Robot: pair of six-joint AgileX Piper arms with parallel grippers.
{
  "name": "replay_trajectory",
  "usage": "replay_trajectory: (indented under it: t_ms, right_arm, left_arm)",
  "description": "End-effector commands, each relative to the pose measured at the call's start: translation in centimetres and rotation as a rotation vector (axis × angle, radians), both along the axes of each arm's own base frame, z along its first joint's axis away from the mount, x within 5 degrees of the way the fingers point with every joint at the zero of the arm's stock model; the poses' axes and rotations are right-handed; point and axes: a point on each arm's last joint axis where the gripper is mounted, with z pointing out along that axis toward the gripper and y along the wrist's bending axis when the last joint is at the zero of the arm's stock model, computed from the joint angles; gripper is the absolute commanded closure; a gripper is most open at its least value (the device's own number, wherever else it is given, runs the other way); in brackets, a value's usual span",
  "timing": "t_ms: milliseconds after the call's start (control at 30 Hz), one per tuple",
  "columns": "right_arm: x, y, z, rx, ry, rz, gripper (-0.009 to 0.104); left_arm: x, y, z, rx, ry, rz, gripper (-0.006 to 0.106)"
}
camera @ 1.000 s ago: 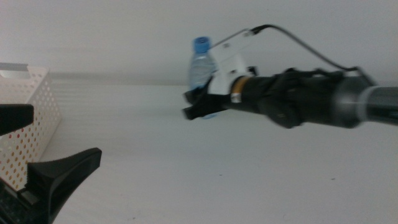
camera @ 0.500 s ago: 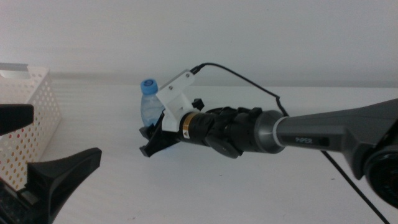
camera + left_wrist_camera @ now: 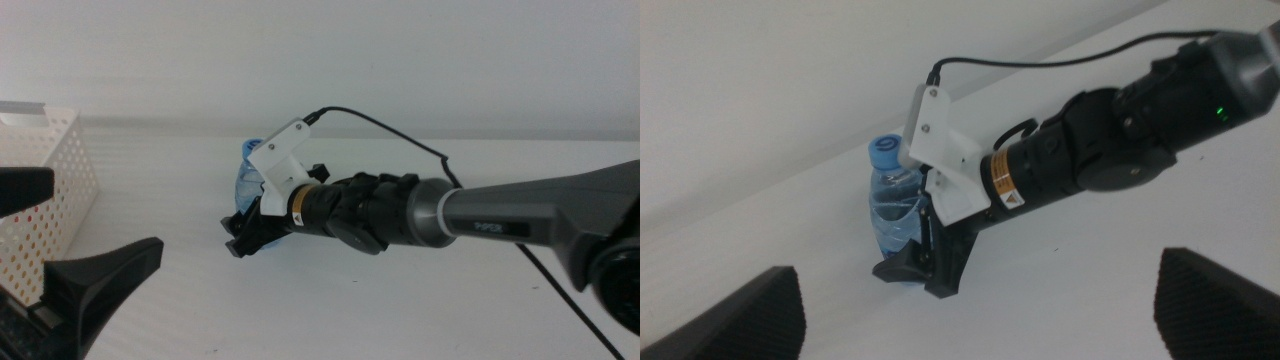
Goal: Use arms to grab the bottles and put them into the dustbin to the left of the table.
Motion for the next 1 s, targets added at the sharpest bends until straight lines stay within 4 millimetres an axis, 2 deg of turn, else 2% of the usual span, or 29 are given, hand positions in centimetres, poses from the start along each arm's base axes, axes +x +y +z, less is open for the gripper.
replay_trajectory:
  t_ms: [0,133,267,433,600,767,867,967]
  right_arm:
    - [-0.3,-0.4,2.0,-0.034,0.017,-0.028,0.013]
    - [-1.0,-1.9,5.2,-0.08,0.125,-0.152,0.013]
    - [-2.7,-3.9,9.3,-0.133,0.256,-0.254,0.013]
    - [-6.3,-6.1,15.3,-0.147,0.373,-0.198,0.013]
    - [-9.7,-9.1,20.8,-0.195,0.351,-0.13,0.013]
    - [-13.8,-14.1,26.8,-0.243,0.251,-0.158,0.013]
    - [-16.3,-17.1,29.7,-0.227,0.182,-0.185,0.013]
    - [-18.5,-19.6,31.5,-0.221,0.154,-0.217,0.013]
  left_arm:
    - [0.0,-0.1,0.0,-0.013,-0.009,-0.009,0.007]
    - [0.0,-0.1,0.0,-0.013,-0.009,-0.009,0.007]
    - [0.0,-0.1,0.0,-0.013,-0.009,-0.009,0.007]
    - [0.0,-0.1,0.0,-0.013,-0.009,-0.009,0.007]
    - [0.0,-0.1,0.0,-0.013,-0.009,-0.009,0.007]
    - [0.0,-0.1,0.0,-0.013,-0.009,-0.009,0.007]
    - [0.0,-0.1,0.0,-0.013,-0.009,-0.009,0.007]
    - [0.0,-0.1,0.0,-0.013,-0.009,-0.009,0.007]
